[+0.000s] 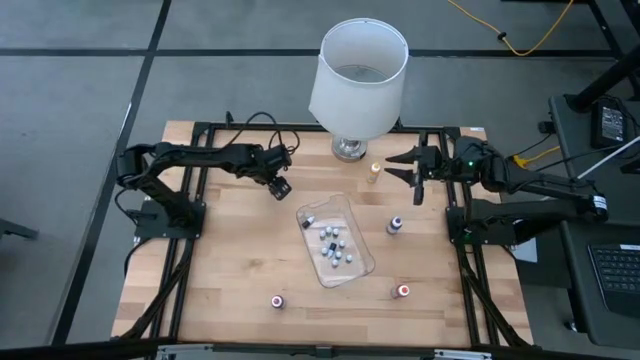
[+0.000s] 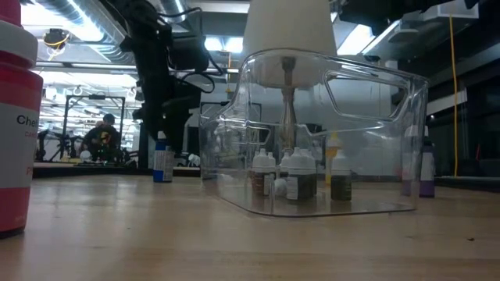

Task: Pick & Place food coloring
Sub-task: Put the big blue food coloring bottle into the transparent bin

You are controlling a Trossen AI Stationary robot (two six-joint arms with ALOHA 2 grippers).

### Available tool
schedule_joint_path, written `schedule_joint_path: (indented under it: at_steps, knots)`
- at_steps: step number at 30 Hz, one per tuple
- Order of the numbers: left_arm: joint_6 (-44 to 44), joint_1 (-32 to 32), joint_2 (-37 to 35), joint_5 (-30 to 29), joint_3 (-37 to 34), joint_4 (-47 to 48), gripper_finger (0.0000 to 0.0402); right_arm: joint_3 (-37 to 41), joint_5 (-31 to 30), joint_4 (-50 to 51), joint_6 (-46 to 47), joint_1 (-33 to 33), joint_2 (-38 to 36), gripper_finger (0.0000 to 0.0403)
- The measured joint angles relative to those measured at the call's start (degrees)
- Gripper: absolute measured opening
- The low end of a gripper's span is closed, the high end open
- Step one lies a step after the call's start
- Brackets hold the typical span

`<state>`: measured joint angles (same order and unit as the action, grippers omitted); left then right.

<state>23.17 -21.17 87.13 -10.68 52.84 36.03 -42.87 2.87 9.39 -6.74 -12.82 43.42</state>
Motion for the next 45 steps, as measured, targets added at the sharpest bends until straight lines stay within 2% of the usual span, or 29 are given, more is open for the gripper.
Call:
schedule_joint_path:
  at_steps: [7,17,21,25,32,36,40,45]
  knots:
    - [2.20,0.23,-0.33,4.22,0.04,1.23,0.0133,-0.02,-0.06,2.65,0.22,0.02,0.00,0.0123]
    - [2.64,1.36,-2.74,4.62,1.90,5.49,0.0133,-0.02,-0.13,2.90,1.39,0.02,0.00,0.0123]
    - [1.40,2.43,-6.06,4.91,9.54,10.48,0.0133,-0.02,-0.17,2.90,1.62,0.02,0.00,0.0123]
    - [-0.53,5.06,-7.76,9.11,21.15,11.98,0.0132,-0.02,-0.21,2.89,0.59,0.02,0.00,0.0123]
    - [-4.66,12.33,-2.58,8.88,40.00,18.63,0.0132,-0.02,-0.23,2.90,0.24,-0.43,0.05,0.0123]
    - [-6.00,13.91,1.66,9.11,45.86,19.10,0.0132,-0.02,-0.43,2.90,0.18,-0.57,0.05,0.0123]
    - [-7.79,14.56,6.87,12.82,50.45,19.04,0.0132,-0.02,-0.44,2.90,0.20,-0.57,0.05,0.0123]
    - [-13.78,14.82,13.60,14.28,52.19,19.57,0.0132,-0.02,-0.55,2.89,0.22,-0.56,0.05,0.0123]
